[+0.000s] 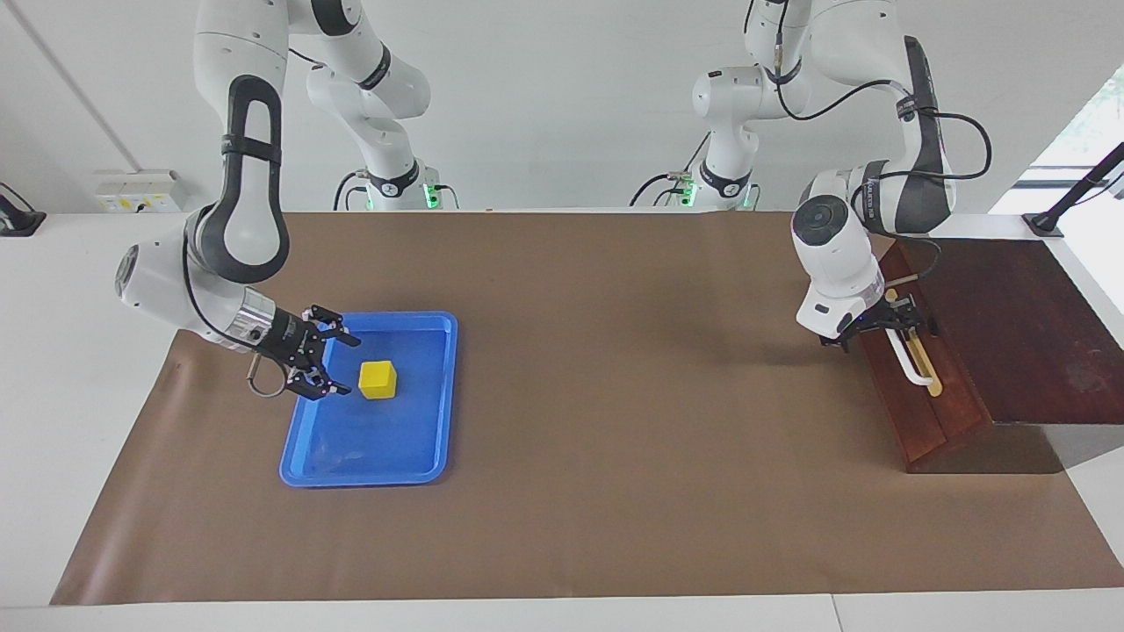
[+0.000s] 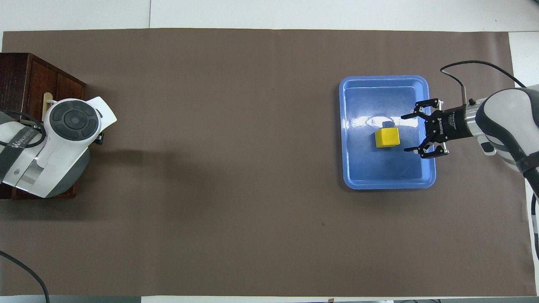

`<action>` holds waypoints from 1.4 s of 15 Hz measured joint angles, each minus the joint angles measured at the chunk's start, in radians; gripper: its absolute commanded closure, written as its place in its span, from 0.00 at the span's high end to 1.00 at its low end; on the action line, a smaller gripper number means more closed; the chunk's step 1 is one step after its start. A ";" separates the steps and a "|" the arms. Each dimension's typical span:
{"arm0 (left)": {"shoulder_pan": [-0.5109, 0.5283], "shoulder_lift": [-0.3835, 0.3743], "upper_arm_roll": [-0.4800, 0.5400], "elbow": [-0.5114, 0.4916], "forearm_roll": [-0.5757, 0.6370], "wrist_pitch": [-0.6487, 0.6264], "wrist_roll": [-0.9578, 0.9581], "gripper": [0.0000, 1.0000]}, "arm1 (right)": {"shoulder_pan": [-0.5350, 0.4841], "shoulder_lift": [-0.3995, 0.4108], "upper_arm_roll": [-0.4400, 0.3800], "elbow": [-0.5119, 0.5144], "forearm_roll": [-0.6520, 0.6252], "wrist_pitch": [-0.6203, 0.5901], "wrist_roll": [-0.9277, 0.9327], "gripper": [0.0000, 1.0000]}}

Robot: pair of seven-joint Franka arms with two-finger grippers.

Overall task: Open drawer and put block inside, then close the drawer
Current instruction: 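Close the right gripper on the block while the left gripper pulls the drawer open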

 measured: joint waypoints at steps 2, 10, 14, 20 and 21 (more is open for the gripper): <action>0.010 0.009 -0.001 0.000 0.001 0.025 0.002 1.00 | 0.000 0.003 0.000 -0.011 0.002 0.004 -0.019 0.97; -0.023 0.020 -0.015 0.004 -0.001 0.043 0.001 1.00 | 0.004 0.023 0.000 -0.033 0.055 0.058 -0.069 0.97; -0.079 0.020 -0.016 0.020 -0.043 0.038 -0.001 1.00 | 0.010 0.031 0.001 -0.033 0.068 0.084 -0.072 0.97; -0.130 0.020 -0.015 0.042 -0.132 0.019 -0.003 1.00 | 0.035 0.070 0.002 -0.033 0.129 0.131 -0.135 0.97; -0.150 0.021 -0.016 0.051 -0.154 -0.004 -0.004 1.00 | 0.038 0.071 0.002 -0.034 0.129 0.141 -0.135 0.97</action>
